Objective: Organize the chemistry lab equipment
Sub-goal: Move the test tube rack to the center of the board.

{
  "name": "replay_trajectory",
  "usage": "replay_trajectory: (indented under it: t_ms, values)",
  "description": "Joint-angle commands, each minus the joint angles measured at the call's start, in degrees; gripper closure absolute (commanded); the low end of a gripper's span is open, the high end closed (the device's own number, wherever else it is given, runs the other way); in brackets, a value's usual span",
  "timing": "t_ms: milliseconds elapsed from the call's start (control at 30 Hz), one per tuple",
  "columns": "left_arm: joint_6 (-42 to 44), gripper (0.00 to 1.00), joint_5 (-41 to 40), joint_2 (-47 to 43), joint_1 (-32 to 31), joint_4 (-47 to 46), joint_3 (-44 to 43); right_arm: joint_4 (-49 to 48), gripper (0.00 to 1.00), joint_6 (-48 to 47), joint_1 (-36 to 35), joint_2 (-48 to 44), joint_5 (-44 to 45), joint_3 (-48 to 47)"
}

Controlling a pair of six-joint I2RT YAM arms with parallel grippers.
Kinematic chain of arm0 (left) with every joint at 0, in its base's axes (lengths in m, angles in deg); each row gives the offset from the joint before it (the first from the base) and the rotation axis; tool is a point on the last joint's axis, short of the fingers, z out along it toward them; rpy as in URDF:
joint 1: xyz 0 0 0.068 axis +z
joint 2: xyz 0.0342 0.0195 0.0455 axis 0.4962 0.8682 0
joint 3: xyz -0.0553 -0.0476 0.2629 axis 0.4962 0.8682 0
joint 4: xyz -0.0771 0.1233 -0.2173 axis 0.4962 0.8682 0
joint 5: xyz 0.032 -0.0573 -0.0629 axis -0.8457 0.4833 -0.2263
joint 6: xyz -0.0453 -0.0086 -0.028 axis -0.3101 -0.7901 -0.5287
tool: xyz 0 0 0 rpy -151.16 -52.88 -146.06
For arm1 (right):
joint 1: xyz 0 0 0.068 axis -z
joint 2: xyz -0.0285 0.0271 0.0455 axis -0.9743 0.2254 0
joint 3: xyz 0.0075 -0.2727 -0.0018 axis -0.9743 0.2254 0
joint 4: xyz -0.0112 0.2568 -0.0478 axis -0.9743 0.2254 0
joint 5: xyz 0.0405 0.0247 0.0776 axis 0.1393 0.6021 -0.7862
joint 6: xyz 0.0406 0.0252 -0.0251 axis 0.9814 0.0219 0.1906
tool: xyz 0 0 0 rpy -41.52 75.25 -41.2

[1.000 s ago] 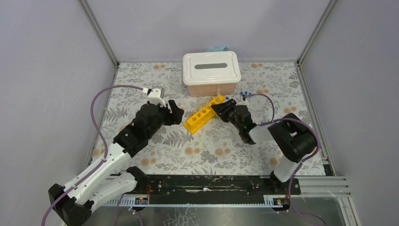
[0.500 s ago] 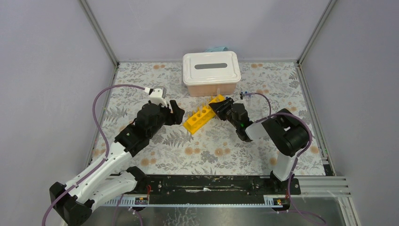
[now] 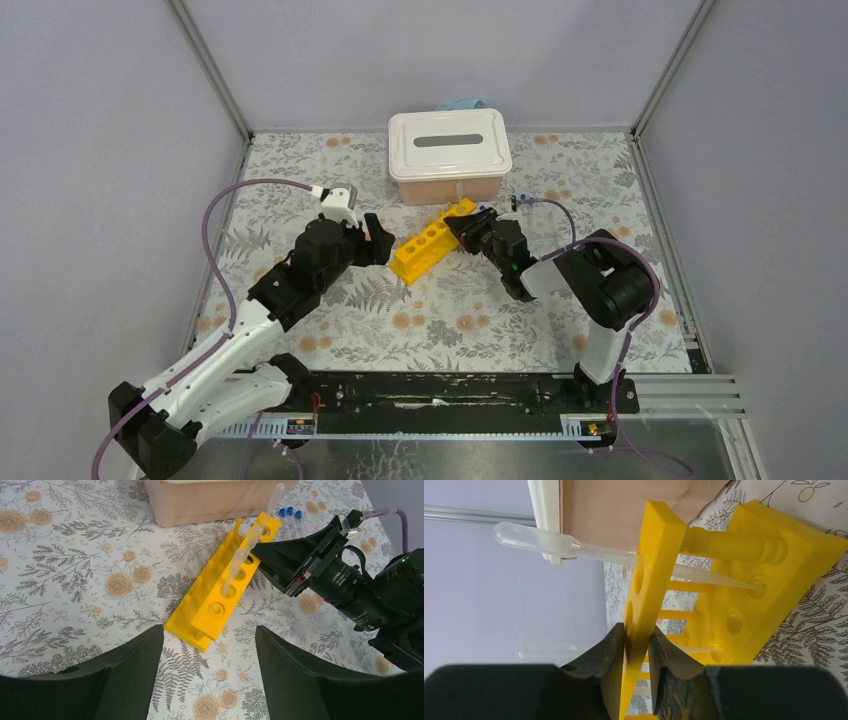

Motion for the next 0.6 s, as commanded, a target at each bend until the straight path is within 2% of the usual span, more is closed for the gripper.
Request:
replay_trajectory:
  t_ms: [0,567]
  values:
    - [1.2,0.25,-0.11,0.13,-0.27,-4.9,0.63,-3.94,0.74,0.36,0.02,0.45,1.96,0.62]
    - [1.42,0.25,-1.4,0.95,-1.06,-4.55,0.58,-13.95,0.78,2.43,0.15,2.85,1.79,5.34]
